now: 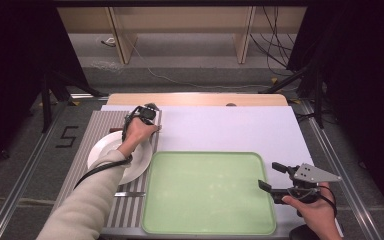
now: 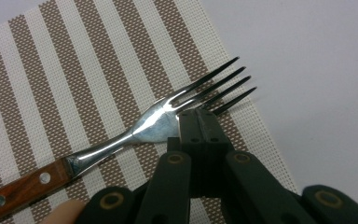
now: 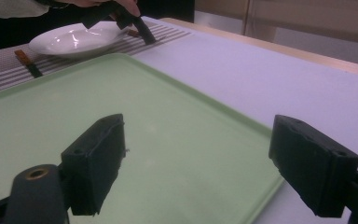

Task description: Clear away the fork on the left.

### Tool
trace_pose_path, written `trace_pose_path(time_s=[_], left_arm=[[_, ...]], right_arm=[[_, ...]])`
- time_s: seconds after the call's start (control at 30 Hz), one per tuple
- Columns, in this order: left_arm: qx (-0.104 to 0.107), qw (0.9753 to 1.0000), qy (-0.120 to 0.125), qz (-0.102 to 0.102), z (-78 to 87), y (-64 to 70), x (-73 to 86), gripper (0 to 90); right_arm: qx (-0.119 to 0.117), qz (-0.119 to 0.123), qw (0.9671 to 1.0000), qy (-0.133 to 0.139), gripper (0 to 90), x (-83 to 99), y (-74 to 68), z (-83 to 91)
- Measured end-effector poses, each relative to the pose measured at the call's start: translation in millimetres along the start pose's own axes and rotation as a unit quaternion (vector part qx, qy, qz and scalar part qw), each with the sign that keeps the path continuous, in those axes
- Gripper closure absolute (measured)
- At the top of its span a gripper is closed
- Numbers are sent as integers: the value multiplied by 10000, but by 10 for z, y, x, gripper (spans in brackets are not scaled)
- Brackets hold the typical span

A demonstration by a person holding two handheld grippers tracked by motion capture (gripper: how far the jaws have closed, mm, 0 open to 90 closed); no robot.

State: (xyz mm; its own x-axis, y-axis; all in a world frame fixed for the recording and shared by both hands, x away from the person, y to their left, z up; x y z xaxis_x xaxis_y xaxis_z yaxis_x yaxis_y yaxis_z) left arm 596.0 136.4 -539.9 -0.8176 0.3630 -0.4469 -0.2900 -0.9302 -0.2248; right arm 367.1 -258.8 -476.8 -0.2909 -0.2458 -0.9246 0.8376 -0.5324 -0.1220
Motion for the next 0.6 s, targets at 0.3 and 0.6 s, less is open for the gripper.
trace_pose_path(time_s=[0.3, 0.6], left_arm=[[-166, 9997, 29, 166, -57, -44, -84, 896], [-274, 9994, 31, 229, -116, -84, -177, 896]], right_arm=[[4, 7, 10000, -10, 195, 1, 0, 1], [17, 21, 10000, -4, 195, 3, 9, 6]])
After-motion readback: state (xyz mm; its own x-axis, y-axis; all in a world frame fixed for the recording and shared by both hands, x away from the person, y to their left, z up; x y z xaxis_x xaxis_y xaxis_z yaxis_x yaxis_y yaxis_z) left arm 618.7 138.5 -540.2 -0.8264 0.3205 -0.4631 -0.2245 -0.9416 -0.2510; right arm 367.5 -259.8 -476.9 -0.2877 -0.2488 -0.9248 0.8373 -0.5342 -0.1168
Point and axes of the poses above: each handheld gripper's, and its own axes: z roughly backward along the jaws, x roughly out of its underside, y roughly to its right, the point moved 8 cm from there along -z, roughly forward along the jaws, and after that the axes turned 12 degrees about -x, right-handed, at the moved point
